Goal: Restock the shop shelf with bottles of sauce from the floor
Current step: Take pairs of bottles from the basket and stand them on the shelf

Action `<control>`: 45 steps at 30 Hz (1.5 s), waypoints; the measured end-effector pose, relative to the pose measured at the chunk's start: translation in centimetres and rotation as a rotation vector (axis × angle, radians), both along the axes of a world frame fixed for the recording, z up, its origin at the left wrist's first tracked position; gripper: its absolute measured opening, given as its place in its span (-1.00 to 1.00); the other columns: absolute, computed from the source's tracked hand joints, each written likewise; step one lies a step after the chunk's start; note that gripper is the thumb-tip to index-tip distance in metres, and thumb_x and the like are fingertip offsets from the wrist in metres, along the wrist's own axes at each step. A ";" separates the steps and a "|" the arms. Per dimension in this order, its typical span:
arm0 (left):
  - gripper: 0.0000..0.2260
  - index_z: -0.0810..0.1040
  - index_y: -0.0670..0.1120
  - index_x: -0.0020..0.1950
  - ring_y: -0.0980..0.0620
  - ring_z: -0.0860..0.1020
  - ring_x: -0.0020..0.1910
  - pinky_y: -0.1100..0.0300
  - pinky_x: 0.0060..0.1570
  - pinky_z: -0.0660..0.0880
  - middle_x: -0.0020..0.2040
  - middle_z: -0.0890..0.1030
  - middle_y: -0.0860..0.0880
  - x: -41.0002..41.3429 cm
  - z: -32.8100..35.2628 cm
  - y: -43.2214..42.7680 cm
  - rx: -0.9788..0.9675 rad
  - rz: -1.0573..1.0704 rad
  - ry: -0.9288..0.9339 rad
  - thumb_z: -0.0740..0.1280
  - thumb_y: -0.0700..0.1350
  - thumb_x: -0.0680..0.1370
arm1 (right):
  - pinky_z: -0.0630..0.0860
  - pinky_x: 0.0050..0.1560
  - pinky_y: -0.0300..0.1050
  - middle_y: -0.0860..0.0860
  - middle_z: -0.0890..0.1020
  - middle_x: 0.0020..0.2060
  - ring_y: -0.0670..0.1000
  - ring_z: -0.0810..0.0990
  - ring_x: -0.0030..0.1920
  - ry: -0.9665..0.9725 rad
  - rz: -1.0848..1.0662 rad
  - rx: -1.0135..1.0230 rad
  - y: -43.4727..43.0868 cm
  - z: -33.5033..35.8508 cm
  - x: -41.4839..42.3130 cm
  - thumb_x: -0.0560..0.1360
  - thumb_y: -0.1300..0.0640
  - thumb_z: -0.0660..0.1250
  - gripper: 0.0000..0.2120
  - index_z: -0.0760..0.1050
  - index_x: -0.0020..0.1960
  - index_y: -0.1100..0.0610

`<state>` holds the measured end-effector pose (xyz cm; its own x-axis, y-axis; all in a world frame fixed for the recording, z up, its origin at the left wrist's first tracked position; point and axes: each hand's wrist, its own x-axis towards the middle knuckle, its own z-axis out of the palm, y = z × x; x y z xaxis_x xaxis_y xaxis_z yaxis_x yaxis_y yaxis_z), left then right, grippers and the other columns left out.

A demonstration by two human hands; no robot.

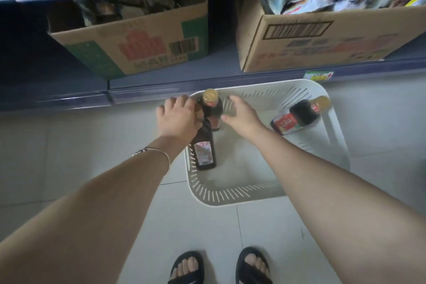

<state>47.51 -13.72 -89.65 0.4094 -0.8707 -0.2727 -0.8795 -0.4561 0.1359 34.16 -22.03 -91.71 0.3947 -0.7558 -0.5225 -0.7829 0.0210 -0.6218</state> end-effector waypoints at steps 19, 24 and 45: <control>-0.56 0.35 0.28 0.23 0.06 0.36 0.37 0.00 0.40 -0.01 0.17 0.57 0.14 -3.6 -2.6 3.2 0.285 -0.388 0.139 0.27 0.28 0.36 | 0.39 0.07 -0.24 0.09 0.61 0.15 0.11 0.55 0.17 -0.032 0.058 -0.079 -0.4 -4.1 1.9 0.30 0.12 0.54 -0.46 0.46 0.24 0.11; -0.67 0.48 0.20 0.17 0.06 0.49 0.25 0.06 0.47 0.02 0.13 0.62 0.10 -4.3 0.8 2.8 0.201 -0.181 0.329 0.31 0.19 0.43 | 0.41 -0.04 -0.24 0.09 0.65 0.07 0.12 0.59 0.11 -0.089 -0.296 -0.080 0.0 0.2 -1.4 0.32 0.07 0.52 -0.54 0.51 0.17 0.11; -0.75 0.55 -0.05 0.03 0.03 0.49 -0.10 0.29 -0.17 0.30 -0.09 0.58 -0.01 -12.8 36.1 -1.1 -0.028 -0.129 0.717 0.46 -0.09 0.38 | 0.52 0.15 0.01 0.08 0.66 0.01 0.10 0.61 0.07 -0.143 -0.518 -0.139 2.7 34.2 -15.1 0.27 0.07 0.54 -0.54 0.53 0.13 0.10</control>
